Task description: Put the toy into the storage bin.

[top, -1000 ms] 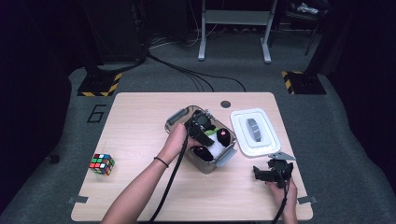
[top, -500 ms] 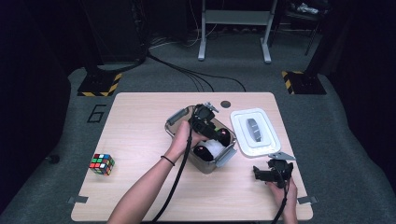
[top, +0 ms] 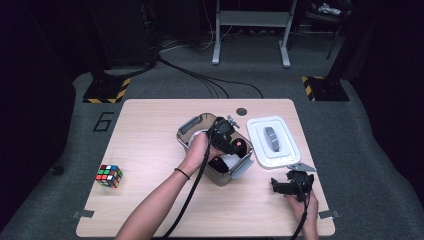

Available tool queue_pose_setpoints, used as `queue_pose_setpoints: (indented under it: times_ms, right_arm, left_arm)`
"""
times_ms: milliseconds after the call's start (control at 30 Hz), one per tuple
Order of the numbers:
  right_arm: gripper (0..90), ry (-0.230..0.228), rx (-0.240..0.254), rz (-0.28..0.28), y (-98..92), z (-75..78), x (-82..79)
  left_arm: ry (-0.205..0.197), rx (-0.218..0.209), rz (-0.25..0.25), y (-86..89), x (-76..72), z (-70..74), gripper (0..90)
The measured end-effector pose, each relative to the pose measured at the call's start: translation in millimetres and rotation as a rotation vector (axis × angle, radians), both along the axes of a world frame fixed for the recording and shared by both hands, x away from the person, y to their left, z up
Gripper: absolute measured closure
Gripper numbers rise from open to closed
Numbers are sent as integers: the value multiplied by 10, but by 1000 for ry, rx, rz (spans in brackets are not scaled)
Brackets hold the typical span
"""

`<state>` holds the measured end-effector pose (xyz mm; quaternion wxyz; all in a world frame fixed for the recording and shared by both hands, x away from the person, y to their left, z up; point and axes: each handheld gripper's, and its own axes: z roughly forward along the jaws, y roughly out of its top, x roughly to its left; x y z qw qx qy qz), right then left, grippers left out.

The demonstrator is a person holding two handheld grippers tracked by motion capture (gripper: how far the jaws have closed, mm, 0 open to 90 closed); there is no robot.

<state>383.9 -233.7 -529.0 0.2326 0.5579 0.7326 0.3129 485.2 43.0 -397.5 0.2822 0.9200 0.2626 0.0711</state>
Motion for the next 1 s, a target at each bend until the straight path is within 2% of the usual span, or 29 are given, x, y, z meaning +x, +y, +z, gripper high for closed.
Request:
queue_pose_setpoints:
  times_ms: [100,167,267,400,567,733,800,833,900,933,1000]
  right_arm:
    - [0,0,0,0,0,0,0]
    - [0,-1,0,0,0,0,0]
    - [0,-1,0,1,-1,0,1]
    - [0,0,0,1,-1,0,0]
    - [0,-1,-1,1,-1,0,1]
    - [0,0,0,0,0,0,0]
    - [0,0,0,0,0,0,0]
    - [0,0,0,0,0,0,0]
    - [0,0,0,0,0,0,0]
    - [0,0,0,0,0,0,0]
    - [0,0,0,0,0,0,0]
  left_arm:
    - [-11,42,-9,-77,-15,-33,452]
    - [-9,40,-12,-73,-14,6,448]
    - [18,-28,-1,21,-11,72,382]
    - [26,-124,30,258,-62,194,264]
    - [-9,-163,44,518,-193,252,189]
    - [-9,-163,44,689,-302,189,146]
    - [-8,-148,46,741,-320,151,140]
    - [-18,-126,53,751,-327,128,141]
    - [-12,-126,46,763,-342,94,142]
    - [-28,-116,51,750,-358,86,141]
    - [-34,-99,54,715,-378,68,144]
